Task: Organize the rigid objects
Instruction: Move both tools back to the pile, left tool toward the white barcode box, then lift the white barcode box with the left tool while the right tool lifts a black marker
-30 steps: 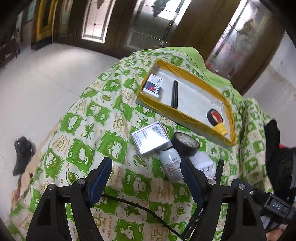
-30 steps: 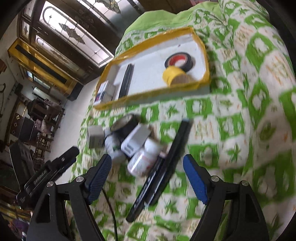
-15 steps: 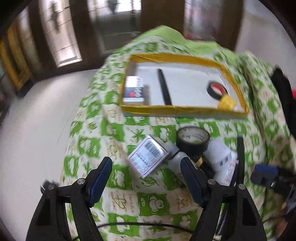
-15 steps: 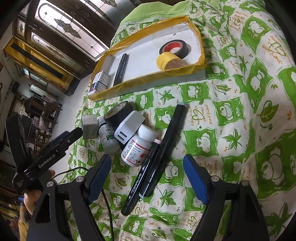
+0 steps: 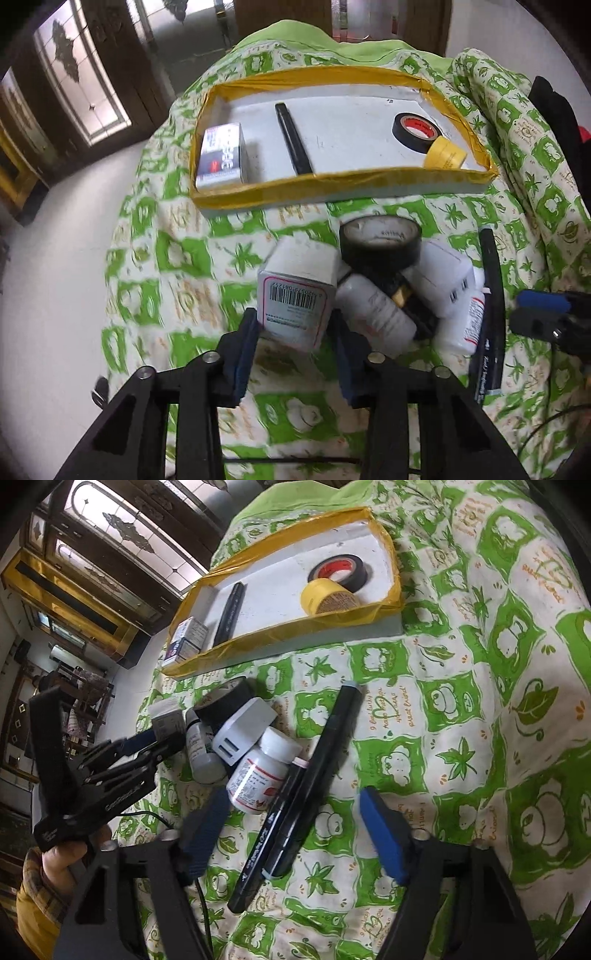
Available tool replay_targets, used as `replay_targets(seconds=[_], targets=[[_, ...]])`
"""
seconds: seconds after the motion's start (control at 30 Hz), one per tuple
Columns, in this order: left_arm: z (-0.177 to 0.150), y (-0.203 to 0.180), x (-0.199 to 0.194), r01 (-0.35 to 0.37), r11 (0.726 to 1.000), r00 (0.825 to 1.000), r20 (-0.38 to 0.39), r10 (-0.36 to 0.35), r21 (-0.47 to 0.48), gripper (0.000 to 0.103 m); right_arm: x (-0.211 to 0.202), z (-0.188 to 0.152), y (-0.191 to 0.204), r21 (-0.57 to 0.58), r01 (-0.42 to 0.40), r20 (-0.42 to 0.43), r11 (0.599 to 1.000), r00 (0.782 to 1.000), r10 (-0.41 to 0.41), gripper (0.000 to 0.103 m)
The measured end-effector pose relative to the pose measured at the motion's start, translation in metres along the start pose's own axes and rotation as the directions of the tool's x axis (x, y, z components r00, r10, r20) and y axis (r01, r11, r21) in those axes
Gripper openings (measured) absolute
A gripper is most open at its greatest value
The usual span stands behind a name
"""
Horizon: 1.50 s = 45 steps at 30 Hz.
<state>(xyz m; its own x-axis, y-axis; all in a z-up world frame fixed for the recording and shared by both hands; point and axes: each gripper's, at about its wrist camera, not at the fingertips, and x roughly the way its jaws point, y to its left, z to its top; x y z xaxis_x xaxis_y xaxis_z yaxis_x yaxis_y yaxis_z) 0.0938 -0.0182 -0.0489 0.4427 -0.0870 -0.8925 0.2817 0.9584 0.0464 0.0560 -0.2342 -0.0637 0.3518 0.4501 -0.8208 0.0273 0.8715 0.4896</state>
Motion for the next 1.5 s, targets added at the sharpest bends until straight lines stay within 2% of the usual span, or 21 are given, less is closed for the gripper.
replay_targets(seconds=[0.13, 0.3, 0.5, 0.57, 0.67, 0.8, 0.87, 1.0, 1.23, 1.37, 1.5], targets=[[-0.008, -0.002, -0.008, 0.048, 0.996, 0.999, 0.012, -0.047, -0.073, 0.036, 0.006, 0.002, -0.013, 0.065, -0.022, -0.03, 0.998, 0.999, 0.024, 0.051], [-0.018, -0.002, -0.021, 0.198, 0.961, 0.98, 0.069, -0.188, -0.194, 0.036, 0.011, 0.005, -0.015, 0.073, -0.021, -0.022, 0.997, 0.999, 0.023, 0.043], [-0.027, -0.022, -0.017, 0.204, 0.961, 0.979, 0.046, -0.198, -0.19, 0.036, 0.024, 0.004, 0.0, -0.004, 0.004, -0.027, 1.0, 1.0, -0.004, 0.029], [-0.026, -0.023, -0.019, 0.214, 0.958, 0.977, 0.056, -0.206, -0.19, 0.036, 0.024, 0.004, 0.001, -0.01, 0.0, -0.023, 1.0, 1.0, 0.0, 0.018], [-0.028, -0.019, -0.019, 0.23, 0.948, 0.973, 0.067, -0.22, -0.22, 0.036, 0.015, 0.006, 0.002, -0.023, 0.0, 0.004, 1.0, 1.0, 0.0, 0.014], [-0.031, -0.01, -0.021, 0.245, 0.935, 0.969, 0.082, -0.232, -0.257, 0.036, 0.006, 0.007, 0.002, -0.073, 0.099, 0.04, 0.992, 0.995, -0.096, 0.014], [-0.032, -0.008, -0.022, 0.249, 0.932, 0.968, 0.089, -0.234, -0.264, 0.036, 0.01, 0.006, -0.001, -0.076, 0.138, 0.026, 0.988, 0.99, -0.136, 0.014], [-0.032, -0.009, -0.024, 0.25, 0.931, 0.968, 0.097, -0.232, -0.265, 0.036, 0.018, 0.004, -0.006, -0.068, 0.145, -0.013, 0.987, 0.989, -0.146, 0.014], [-0.034, -0.005, -0.03, 0.252, 0.927, 0.966, 0.13, -0.224, -0.279, 0.036, 0.008, 0.0, 0.003, -0.109, 0.112, 0.024, 0.988, 0.994, -0.11, 0.014], [-0.034, -0.004, -0.03, 0.253, 0.926, 0.966, 0.132, -0.223, -0.282, 0.036, 0.001, -0.004, 0.015, -0.165, 0.115, 0.061, 0.98, 0.992, -0.106, 0.014], [-0.034, -0.003, -0.029, 0.254, 0.924, 0.966, 0.13, -0.225, -0.288, 0.036, -0.002, -0.004, 0.016, -0.167, 0.107, 0.069, 0.98, 0.993, -0.097, 0.014]])
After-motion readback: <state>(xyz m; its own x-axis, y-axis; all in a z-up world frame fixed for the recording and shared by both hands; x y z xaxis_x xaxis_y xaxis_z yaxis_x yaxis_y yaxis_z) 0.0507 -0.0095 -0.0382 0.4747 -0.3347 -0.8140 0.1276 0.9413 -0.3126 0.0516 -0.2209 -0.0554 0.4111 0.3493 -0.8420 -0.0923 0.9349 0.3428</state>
